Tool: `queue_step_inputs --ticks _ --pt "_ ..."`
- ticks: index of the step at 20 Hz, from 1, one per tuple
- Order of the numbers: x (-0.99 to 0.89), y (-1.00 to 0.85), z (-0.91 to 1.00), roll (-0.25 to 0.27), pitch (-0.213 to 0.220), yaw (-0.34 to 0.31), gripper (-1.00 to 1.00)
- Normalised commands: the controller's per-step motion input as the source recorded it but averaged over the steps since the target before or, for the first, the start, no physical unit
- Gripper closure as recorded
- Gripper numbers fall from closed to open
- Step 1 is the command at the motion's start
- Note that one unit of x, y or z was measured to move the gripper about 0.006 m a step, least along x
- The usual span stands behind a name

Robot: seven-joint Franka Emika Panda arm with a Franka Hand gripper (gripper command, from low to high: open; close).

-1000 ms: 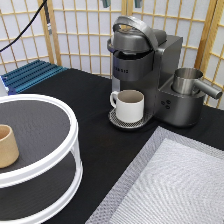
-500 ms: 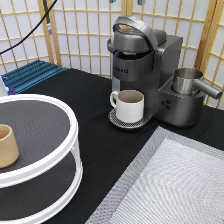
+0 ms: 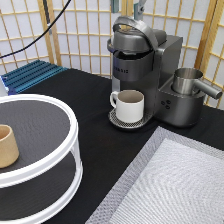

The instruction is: Make coffee

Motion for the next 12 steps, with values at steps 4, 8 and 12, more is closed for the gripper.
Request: queue_step_inputs --ticks 4,8,12 --pt "0.35 -0.03 -0.51 -0.060 0.000 0.127 -1.00" --pt "0.38 -0.32 -0.68 -0.020 0.009 0.129 -1.00" --pt "0.06 -0.83 -0.51 0.043 0.023 0.123 -1.00"
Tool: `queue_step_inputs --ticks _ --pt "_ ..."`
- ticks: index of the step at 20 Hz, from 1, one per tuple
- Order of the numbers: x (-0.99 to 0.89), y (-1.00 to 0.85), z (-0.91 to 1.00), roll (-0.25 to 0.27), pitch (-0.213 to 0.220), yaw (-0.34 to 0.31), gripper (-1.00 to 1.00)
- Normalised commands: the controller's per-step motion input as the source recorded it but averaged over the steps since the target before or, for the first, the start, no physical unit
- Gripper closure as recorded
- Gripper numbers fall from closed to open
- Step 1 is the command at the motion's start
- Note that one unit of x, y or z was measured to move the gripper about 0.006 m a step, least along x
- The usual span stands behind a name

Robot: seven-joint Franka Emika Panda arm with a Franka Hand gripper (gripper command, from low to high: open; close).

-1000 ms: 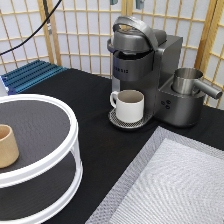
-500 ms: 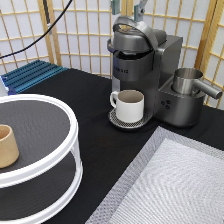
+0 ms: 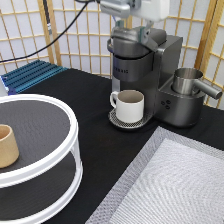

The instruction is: Make coffee

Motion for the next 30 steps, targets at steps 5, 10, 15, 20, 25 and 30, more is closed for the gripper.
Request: queue_step_inputs --ticks 5,10,15,20,25,30 --pt "0.06 -0.03 0.27 0.011 0.025 0.072 -1.00" --pt "-0.05 0.55 0.87 -0.029 -0.015 0.037 -1.00" --pt "-0.39 0.26 0.55 -0.015 -0.058 0.008 -1.00" --pt "-0.16 -0.51 -0.05 0.000 -0.021 -0.044 -1.00" --pt "-0.25 -0.52 -0.24 -0.044 -0.020 -0.014 -1.00" --pt "-0.29 -0.21 -0.36 -0.087 -0.018 0.035 -1.00"
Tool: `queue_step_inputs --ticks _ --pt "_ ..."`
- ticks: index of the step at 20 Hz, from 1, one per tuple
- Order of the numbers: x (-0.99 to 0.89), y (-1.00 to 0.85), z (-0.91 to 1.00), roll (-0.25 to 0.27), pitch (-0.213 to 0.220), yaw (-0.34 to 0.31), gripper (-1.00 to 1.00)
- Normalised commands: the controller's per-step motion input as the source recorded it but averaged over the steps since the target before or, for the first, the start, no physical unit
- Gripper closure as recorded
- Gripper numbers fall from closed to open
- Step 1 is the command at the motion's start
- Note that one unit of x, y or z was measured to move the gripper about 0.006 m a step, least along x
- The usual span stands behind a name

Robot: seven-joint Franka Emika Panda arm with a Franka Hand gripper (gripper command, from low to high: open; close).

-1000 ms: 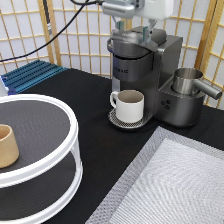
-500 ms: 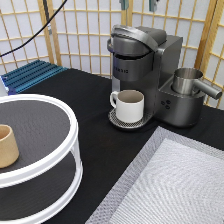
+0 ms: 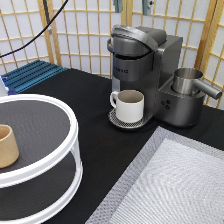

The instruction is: Make coffee

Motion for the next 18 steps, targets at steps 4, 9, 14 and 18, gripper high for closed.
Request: queue_step_inputs --ticks 4,9,14,18 --pt "-0.35 -0.36 -0.91 -0.061 -0.017 0.079 -1.00" --pt "-0.06 -0.40 -1.00 -0.065 -0.012 0.107 -1.00" --pt "0.22 0.09 -0.82 -0.132 -0.006 0.119 -1.00" --pt "0.21 0.65 -0.67 -0.282 -0.018 0.055 -1.00"
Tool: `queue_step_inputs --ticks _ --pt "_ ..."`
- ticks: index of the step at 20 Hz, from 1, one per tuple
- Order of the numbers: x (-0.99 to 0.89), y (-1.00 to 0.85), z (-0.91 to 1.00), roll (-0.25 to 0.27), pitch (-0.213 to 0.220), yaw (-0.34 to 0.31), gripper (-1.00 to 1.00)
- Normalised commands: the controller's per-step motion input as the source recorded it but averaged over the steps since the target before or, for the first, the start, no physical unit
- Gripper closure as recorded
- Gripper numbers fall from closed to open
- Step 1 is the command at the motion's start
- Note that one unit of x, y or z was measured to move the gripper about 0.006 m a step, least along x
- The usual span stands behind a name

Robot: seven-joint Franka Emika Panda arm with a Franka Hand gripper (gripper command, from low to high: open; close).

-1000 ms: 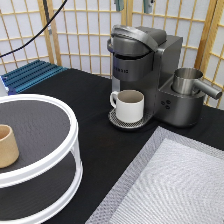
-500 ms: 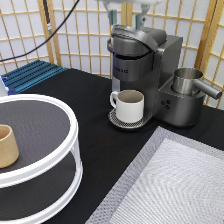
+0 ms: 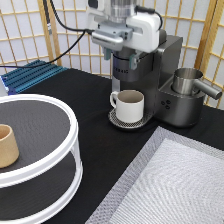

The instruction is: Make coffee

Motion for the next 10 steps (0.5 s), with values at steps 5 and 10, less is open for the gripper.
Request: queue_step_inputs --ticks 5,10 --pt "0.13 0.05 -0.85 -0.192 -0.002 0.111 -1.00" --pt "-0.21 0.05 0.80 -0.074 0.008 0.195 -1.00"
